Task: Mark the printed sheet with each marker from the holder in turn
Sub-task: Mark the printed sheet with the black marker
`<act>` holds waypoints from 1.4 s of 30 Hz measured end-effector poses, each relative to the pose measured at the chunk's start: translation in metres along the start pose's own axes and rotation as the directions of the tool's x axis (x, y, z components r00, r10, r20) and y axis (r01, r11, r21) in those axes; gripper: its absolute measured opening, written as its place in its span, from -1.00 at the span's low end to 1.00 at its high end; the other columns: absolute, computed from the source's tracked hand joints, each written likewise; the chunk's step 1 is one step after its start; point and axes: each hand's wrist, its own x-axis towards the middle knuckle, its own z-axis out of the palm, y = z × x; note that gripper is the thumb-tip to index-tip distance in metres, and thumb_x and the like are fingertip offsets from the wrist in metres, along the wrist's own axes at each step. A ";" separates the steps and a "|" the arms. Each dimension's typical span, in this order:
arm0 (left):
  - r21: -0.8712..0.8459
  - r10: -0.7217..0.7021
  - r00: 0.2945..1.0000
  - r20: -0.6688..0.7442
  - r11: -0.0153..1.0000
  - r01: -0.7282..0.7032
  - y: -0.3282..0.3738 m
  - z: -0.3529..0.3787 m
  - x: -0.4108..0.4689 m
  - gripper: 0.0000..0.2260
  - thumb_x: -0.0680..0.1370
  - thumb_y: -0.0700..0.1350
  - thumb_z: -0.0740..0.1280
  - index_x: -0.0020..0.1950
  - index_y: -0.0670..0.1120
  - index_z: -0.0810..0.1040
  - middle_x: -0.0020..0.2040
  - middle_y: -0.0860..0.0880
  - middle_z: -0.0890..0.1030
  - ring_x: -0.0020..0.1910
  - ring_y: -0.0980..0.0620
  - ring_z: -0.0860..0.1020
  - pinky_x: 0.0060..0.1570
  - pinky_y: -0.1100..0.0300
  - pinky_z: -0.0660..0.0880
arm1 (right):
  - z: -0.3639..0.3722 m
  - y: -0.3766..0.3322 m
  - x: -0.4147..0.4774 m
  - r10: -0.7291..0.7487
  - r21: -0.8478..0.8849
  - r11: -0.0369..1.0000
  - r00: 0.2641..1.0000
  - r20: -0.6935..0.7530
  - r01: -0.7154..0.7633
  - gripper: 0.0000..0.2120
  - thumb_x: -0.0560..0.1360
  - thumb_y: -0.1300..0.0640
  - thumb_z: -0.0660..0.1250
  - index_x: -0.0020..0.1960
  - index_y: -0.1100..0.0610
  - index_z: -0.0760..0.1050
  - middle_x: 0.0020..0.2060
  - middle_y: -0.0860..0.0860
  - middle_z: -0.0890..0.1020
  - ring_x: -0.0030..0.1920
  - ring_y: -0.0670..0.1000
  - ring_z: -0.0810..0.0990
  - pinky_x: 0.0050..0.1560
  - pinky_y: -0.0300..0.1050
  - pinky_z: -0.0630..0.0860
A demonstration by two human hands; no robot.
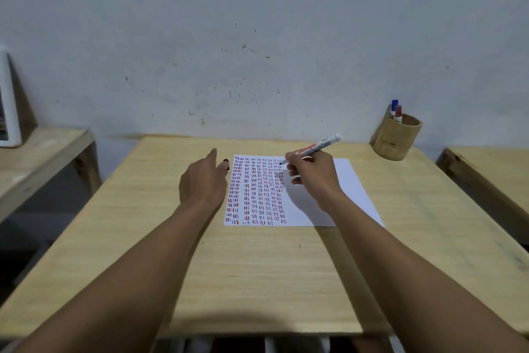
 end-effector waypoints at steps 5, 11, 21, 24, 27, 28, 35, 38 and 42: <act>0.198 0.014 0.981 0.192 0.979 -0.053 -0.022 -0.004 -0.016 -0.53 0.71 0.08 -0.03 0.63 0.08 0.20 0.60 -0.15 0.28 0.63 -0.18 0.09 0.55 -0.27 -0.04 | -0.003 0.012 -0.004 -0.045 -0.272 0.962 0.998 -0.052 0.029 -0.80 0.43 0.04 0.38 -0.13 0.19 0.62 -0.31 0.03 0.70 -0.30 0.02 0.65 -0.22 0.04 0.62; 0.335 0.026 0.954 0.297 0.933 -0.130 -0.033 -0.003 -0.019 -0.51 0.69 0.14 -0.13 0.65 0.19 0.05 0.68 -0.15 -0.03 0.65 -0.18 -0.13 0.56 -0.27 -0.21 | -0.002 0.024 -0.011 -0.083 -0.369 0.928 0.995 -0.059 0.055 -0.78 0.45 0.05 0.37 -0.27 0.16 0.46 -0.29 0.10 0.69 -0.28 0.03 0.61 -0.32 -0.12 0.40; 0.347 0.037 0.961 0.273 0.928 -0.134 -0.035 -0.002 -0.021 -0.51 0.69 0.15 -0.12 0.64 0.19 0.08 0.67 -0.17 0.01 0.65 -0.19 -0.09 0.56 -0.26 -0.18 | 0.000 0.028 -0.010 -0.100 -0.434 0.898 0.995 -0.023 0.080 -0.70 0.45 0.07 0.38 -0.18 0.35 0.54 -0.27 0.18 0.70 -0.27 0.11 0.63 -0.35 -0.13 0.42; 0.350 0.031 0.961 0.276 0.927 -0.130 -0.035 -0.002 -0.021 -0.51 0.68 0.15 -0.12 0.64 0.20 0.08 0.67 -0.16 0.01 0.65 -0.19 -0.09 0.56 -0.26 -0.18 | 0.000 0.029 -0.009 -0.104 -0.435 0.897 0.994 -0.022 0.084 -0.70 0.45 0.06 0.37 -0.18 0.33 0.54 -0.27 0.17 0.70 -0.24 0.13 0.65 -0.34 -0.14 0.43; 0.345 0.031 0.960 0.277 0.930 -0.130 -0.034 -0.002 -0.022 -0.51 0.69 0.15 -0.11 0.64 0.19 0.08 0.67 -0.16 0.01 0.65 -0.18 -0.10 0.56 -0.25 -0.19 | 0.000 0.030 -0.008 -0.103 -0.435 0.897 0.994 -0.025 0.082 -0.69 0.45 0.05 0.37 -0.18 0.34 0.54 -0.28 0.16 0.70 -0.23 0.14 0.67 -0.33 -0.13 0.44; 0.343 0.032 0.960 0.277 0.930 -0.130 -0.034 -0.003 -0.022 -0.51 0.69 0.16 -0.11 0.64 0.19 0.08 0.67 -0.16 0.01 0.65 -0.18 -0.10 0.56 -0.25 -0.20 | 0.000 0.030 -0.008 -0.103 -0.435 0.897 0.994 -0.024 0.082 -0.68 0.45 0.05 0.37 -0.18 0.34 0.54 -0.28 0.16 0.70 -0.24 0.14 0.66 -0.34 -0.13 0.44; 0.337 0.034 0.961 0.274 0.933 -0.129 -0.035 -0.003 -0.021 -0.51 0.68 0.15 -0.11 0.64 0.20 0.09 0.67 -0.16 0.02 0.65 -0.18 -0.10 0.56 -0.25 -0.19 | 0.000 0.027 -0.011 -0.114 -0.440 0.893 0.993 -0.018 0.095 -0.74 0.48 0.07 0.39 -0.30 0.15 0.42 -0.38 0.03 0.60 -0.39 -0.03 0.50 -0.40 -0.15 0.34; 0.340 0.037 0.962 0.270 0.931 -0.132 -0.035 -0.002 -0.022 -0.51 0.68 0.15 -0.10 0.64 0.19 0.09 0.67 -0.16 0.03 0.65 -0.18 -0.09 0.56 -0.25 -0.18 | 0.000 0.027 -0.011 -0.112 -0.441 0.892 0.994 -0.013 0.094 -0.75 0.47 0.07 0.38 -0.29 0.17 0.44 -0.36 0.07 0.63 -0.37 0.00 0.51 -0.40 -0.16 0.36; 0.347 0.038 0.962 0.270 0.928 -0.134 -0.034 -0.002 -0.021 -0.51 0.68 0.15 -0.10 0.64 0.19 0.09 0.67 -0.17 0.03 0.65 -0.19 -0.08 0.56 -0.25 -0.17 | 0.000 0.026 -0.012 -0.103 -0.444 0.892 0.995 -0.004 0.090 -0.74 0.46 0.09 0.38 -0.31 0.17 0.39 -0.41 0.07 0.55 -0.41 0.00 0.43 -0.43 -0.15 0.31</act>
